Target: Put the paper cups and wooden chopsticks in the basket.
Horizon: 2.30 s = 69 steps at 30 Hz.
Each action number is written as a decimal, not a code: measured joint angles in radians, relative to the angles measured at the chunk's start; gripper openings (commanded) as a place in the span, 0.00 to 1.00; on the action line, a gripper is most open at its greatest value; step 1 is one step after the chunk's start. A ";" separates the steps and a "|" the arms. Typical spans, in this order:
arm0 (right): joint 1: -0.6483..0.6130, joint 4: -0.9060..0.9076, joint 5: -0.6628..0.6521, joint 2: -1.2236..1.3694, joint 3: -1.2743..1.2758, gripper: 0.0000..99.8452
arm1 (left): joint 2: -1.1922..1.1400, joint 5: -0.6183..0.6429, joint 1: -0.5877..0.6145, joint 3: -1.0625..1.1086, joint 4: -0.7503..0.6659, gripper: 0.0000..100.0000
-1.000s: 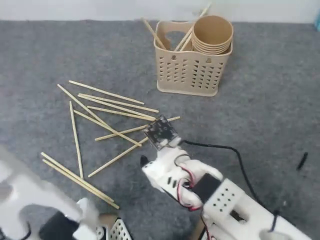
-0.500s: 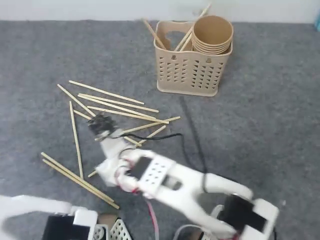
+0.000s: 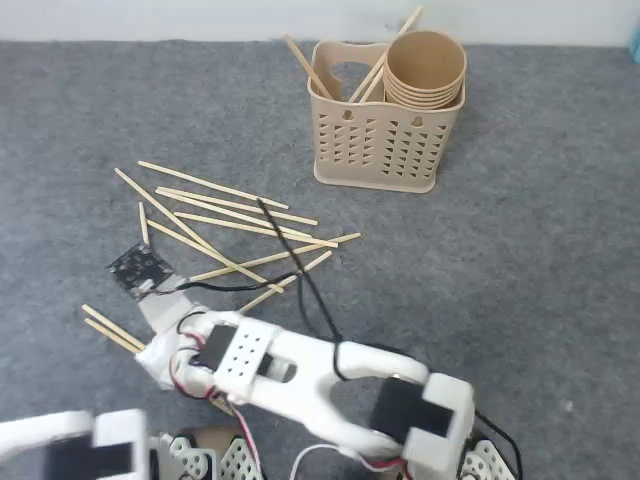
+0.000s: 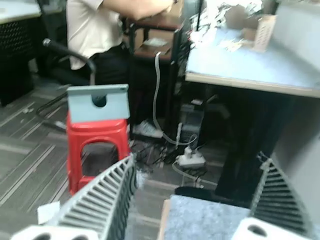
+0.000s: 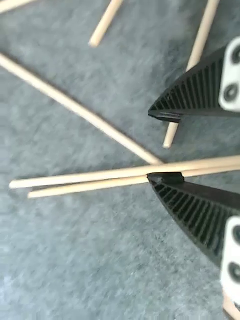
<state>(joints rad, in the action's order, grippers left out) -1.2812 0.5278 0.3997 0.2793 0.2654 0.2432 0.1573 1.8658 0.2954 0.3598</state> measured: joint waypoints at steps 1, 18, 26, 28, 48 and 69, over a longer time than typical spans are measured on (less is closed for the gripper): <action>-0.006 0.000 0.000 0.029 -0.017 0.18 | -0.038 0.000 0.017 -0.009 -0.015 0.36; -0.037 0.358 -0.089 0.417 -0.571 0.18 | -0.918 0.000 0.046 -0.423 -0.008 0.36; -0.037 0.618 -0.137 0.628 -0.942 0.03 | -1.131 0.000 0.029 -0.701 0.204 0.36; -0.025 0.684 -0.153 0.680 -1.034 0.00 | -1.158 0.000 0.028 -0.763 0.245 0.36; 0.141 1.227 -0.167 0.908 -1.887 0.01 | -1.254 0.000 -0.071 -0.977 0.537 0.36; 0.393 1.229 -0.172 0.445 -1.896 0.01 | -1.254 0.006 -0.514 -1.846 1.353 0.25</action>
<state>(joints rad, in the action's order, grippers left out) -0.8884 1.7568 0.2279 0.7242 -1.6310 -1.0104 0.1634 1.3518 -1.5505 1.7131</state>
